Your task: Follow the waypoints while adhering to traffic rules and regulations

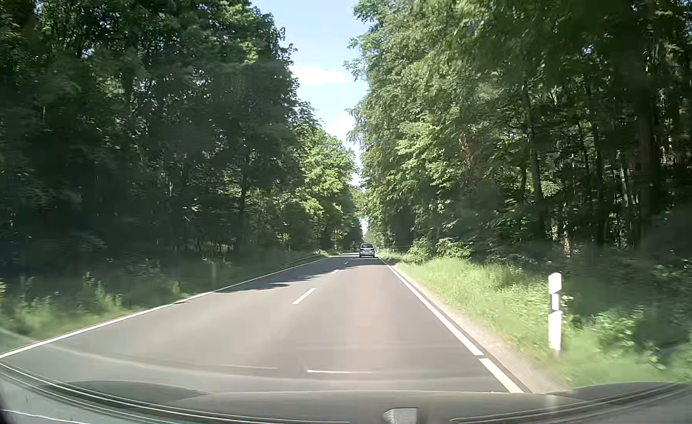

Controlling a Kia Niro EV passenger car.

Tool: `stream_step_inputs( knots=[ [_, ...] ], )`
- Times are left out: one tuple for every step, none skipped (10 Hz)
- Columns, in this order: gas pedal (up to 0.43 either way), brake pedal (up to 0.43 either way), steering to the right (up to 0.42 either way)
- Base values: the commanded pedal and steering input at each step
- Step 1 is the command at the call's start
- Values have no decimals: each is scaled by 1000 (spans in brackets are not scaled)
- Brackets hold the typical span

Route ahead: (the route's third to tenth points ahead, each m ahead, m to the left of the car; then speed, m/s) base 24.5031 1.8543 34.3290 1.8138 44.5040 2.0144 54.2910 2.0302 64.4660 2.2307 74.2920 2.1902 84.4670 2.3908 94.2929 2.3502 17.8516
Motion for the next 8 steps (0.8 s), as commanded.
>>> stream_step_inputs(
  knots=[
    [169, 30, -3],
    [169, 30, -3],
    [169, 30, -3],
    [169, 30, -3],
    [169, 30, -2],
    [169, 30, -2],
    [169, 30, -1],
    [169, 30, -1]
  ],
)
